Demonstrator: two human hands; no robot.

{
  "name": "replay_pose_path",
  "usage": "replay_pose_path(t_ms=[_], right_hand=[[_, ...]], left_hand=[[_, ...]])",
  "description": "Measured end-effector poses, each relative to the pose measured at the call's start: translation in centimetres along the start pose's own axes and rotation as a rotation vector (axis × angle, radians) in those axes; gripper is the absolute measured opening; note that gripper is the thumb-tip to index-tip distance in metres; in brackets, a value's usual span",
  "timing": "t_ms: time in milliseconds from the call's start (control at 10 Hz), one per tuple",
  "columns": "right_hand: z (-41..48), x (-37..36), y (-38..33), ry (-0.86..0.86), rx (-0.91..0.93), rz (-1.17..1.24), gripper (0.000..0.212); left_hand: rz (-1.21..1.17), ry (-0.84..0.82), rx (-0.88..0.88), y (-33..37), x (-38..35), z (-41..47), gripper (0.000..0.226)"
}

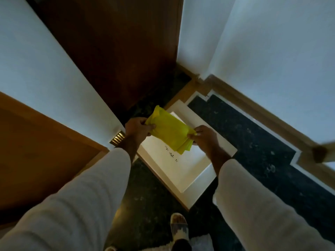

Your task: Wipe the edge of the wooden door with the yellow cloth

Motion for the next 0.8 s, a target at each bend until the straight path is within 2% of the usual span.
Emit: replay_pose_path(t_ms=[100,200,400,500,600,700,800], right_hand=[[1.6,-1.1,5.2,0.075,-0.028,-0.040,0.039],[3.0,-2.2,9.7,0.070,-0.004,-0.123,0.036],[4.9,-3.8,14.2,0.034,0.080,-0.347,0.032],[6.3,-4.3,15.6,0.052,0.103,-0.419,0.029],[6.8,-4.7,16.5,0.052,0.075,-0.522,0.036],[6.0,-4.6,16.1,0.113,0.127,-0.692,0.053],[5.6,-4.5,14.3,0.112,0.287,-0.821,0.066]], left_hand=[[0.047,-0.056,0.055,-4.0,-4.0,2.0,0.050],[0.067,-0.075,0.103,-6.9,-7.1,3.4,0.048],[0.160,-0.105,0.120,-10.8,-11.5,6.4,0.042],[0.314,-0.089,0.069,-12.2,-12.9,7.7,0.035],[0.493,-0.051,0.017,-13.3,-14.0,8.3,0.042],[0.664,-0.019,-0.052,-12.4,-14.0,7.5,0.056],[0.804,0.062,-0.182,-11.6,-13.5,6.6,0.073]])
Point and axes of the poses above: each hand's wrist, its own z-axis towards the middle knuckle, its own x-axis out of the back of the hand, y = z × x, the point moved 2 cm from there along z, towards the middle knuckle, and after that the axes turned 12 degrees about z, right-handed, at the moved point
